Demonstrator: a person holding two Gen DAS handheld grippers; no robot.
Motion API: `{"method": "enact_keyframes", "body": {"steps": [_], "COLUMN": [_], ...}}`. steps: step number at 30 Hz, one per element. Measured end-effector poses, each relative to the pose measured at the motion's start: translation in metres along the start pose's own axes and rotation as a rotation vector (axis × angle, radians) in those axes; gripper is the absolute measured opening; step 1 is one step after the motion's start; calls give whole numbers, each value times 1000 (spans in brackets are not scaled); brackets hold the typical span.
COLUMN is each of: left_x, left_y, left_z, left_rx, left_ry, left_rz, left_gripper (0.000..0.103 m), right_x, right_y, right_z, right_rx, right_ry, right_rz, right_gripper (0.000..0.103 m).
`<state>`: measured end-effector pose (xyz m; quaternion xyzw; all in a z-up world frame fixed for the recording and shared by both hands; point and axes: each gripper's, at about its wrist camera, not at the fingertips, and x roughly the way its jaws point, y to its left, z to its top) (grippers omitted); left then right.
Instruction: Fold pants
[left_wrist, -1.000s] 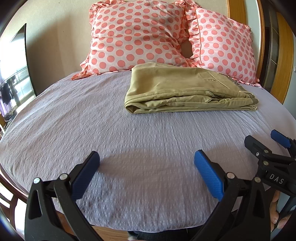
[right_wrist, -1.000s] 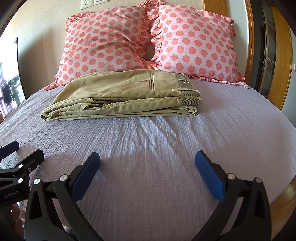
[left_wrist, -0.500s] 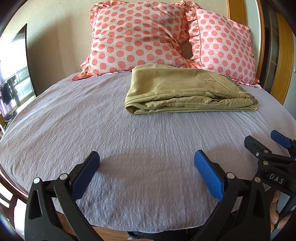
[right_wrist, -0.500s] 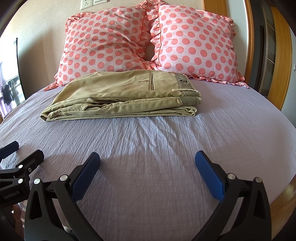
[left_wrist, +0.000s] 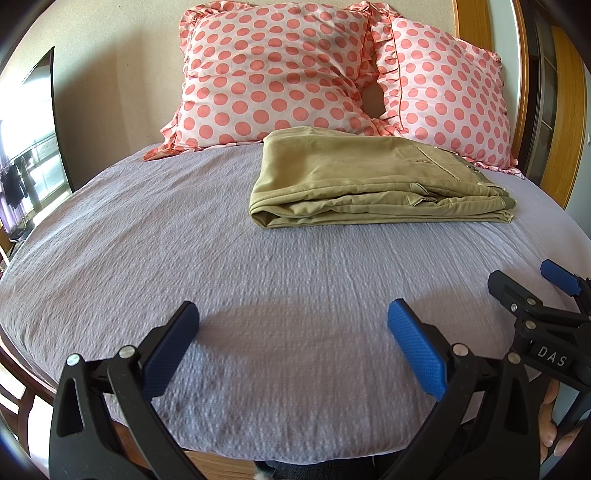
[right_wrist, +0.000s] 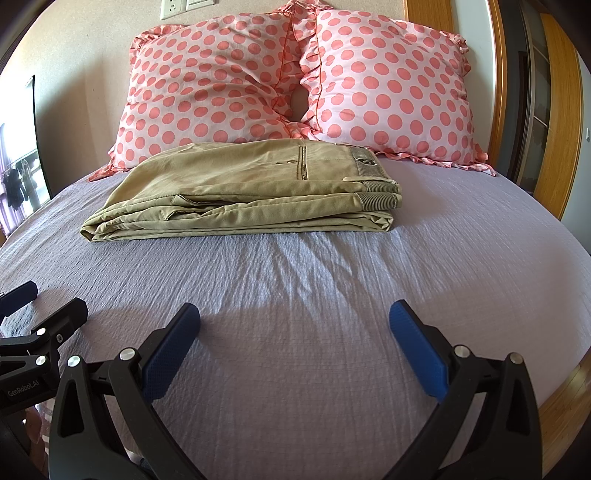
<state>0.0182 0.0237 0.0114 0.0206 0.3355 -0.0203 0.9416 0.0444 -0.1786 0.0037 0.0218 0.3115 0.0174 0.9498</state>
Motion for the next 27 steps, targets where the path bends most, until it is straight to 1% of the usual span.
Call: {"method": "enact_keyframes", "body": {"steps": [10, 20, 27], "left_x": [-1, 1, 2], "left_y": [-1, 0, -2], "left_z": [0, 7, 5], "left_rx": [-2, 0, -2], "left_ry": [3, 18, 20], "left_rz": [0, -4, -2], "left_gripper": [101, 101, 101], "right_x": [0, 0, 0], "right_y": [0, 0, 0], "right_z": [0, 0, 0], "right_rx": [0, 0, 0], "right_ry": [0, -1, -1], "right_rz": [0, 0, 0], "right_gripper": [102, 102, 102]}}
